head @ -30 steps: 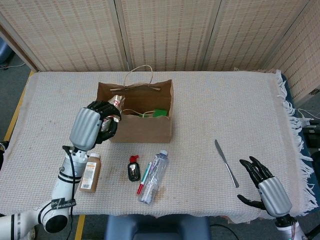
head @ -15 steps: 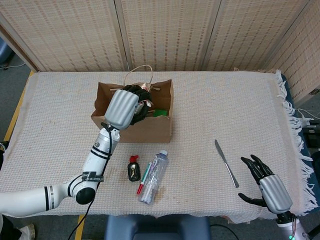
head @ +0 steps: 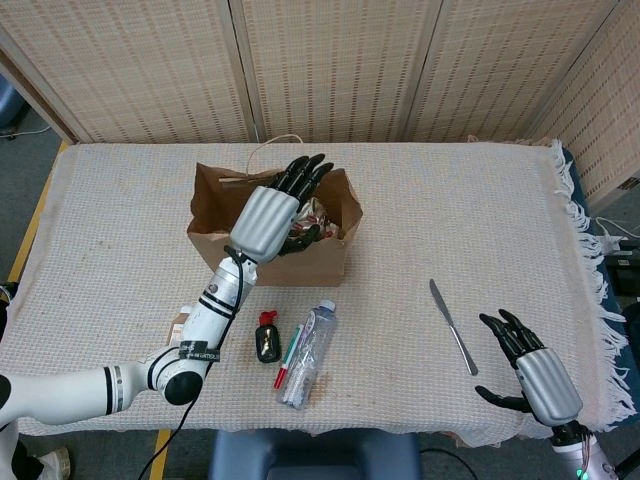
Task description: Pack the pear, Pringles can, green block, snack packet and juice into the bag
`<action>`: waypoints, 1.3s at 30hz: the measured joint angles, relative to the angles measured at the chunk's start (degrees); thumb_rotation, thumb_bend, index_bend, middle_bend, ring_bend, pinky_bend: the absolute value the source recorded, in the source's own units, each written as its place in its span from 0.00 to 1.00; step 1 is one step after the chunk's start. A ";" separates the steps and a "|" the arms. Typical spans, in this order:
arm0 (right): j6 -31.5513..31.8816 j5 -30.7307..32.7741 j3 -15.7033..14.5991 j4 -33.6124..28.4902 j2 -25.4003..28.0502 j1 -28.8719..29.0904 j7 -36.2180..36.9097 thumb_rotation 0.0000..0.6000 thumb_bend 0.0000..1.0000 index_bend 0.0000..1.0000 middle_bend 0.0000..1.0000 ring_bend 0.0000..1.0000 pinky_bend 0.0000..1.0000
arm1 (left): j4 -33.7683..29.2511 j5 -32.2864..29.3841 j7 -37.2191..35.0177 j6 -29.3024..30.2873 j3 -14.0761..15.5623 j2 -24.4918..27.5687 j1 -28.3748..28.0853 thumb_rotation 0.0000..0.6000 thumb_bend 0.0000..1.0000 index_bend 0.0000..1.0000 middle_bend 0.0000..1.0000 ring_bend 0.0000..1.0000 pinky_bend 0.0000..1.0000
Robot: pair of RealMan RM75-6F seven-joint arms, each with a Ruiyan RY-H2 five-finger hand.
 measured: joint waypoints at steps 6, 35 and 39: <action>0.01 -0.12 -0.02 0.18 -0.01 -0.01 -0.12 1.00 0.01 0.00 0.12 0.02 0.19 | -3.28 1.02 -1.60 2.66 0.72 1.46 1.40 1.00 0.37 0.00 0.00 0.03 0.22; 0.16 -0.84 -0.48 0.26 -0.38 -0.22 -0.63 1.00 0.01 0.02 0.12 0.02 0.19 | 4.28 33.61 -25.15 23.16 27.54 24.35 33.74 1.00 0.38 0.05 0.01 0.06 0.23; 0.37 -0.93 -0.36 0.24 -0.63 -0.27 -0.94 1.00 0.01 0.02 0.12 0.02 0.19 | 16.94 40.61 -24.31 25.42 30.45 22.79 34.51 1.00 0.38 0.00 0.00 0.01 0.15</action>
